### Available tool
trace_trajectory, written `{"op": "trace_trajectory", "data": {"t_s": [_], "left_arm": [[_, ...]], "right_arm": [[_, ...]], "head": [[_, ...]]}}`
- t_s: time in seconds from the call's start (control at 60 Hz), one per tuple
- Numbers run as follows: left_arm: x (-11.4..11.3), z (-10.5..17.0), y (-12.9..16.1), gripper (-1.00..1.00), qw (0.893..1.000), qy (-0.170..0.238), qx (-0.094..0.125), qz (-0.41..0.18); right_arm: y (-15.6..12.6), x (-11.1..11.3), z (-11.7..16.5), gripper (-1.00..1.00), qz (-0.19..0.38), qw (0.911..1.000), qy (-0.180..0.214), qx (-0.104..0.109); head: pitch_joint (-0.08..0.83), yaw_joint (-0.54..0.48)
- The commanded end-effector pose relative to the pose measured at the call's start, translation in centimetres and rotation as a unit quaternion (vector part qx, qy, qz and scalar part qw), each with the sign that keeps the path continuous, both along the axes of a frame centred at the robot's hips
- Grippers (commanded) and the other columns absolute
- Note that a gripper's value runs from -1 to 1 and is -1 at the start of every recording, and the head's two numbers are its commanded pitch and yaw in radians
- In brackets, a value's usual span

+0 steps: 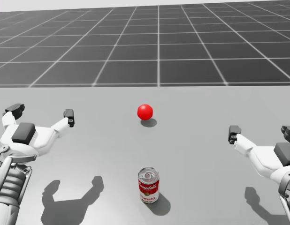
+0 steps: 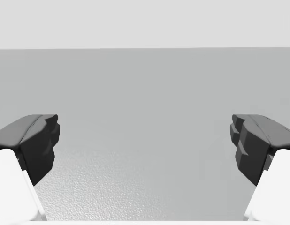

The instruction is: Watch the red light. When it turns green, pick up the object.

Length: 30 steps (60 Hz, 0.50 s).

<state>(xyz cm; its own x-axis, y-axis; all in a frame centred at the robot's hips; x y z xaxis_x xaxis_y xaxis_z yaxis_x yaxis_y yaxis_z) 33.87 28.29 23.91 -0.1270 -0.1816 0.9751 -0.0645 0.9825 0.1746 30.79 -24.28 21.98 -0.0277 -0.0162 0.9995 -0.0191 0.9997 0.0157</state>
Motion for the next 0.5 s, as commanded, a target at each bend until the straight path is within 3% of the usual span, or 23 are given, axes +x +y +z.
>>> {"op": "trace_trajectory", "data": {"t_s": [0.017, 0.5], "left_arm": [[-0.04, 0.0, -0.04, -1.0, 1.0, 0.0, 0.001, 0.0], [-0.03, -0.03, -0.11, -1.0, 1.0, 0.0, 0.002, -0.001]], "right_arm": [[0.18, -0.03, -0.11, -1.0, 0.0, 1.0, 0.001, 0.004], [0.18, -0.01, -0.08, -1.0, 0.0, 1.0, 0.0, 0.003]], "head": [[0.42, 0.06], [0.42, 0.07]]}}
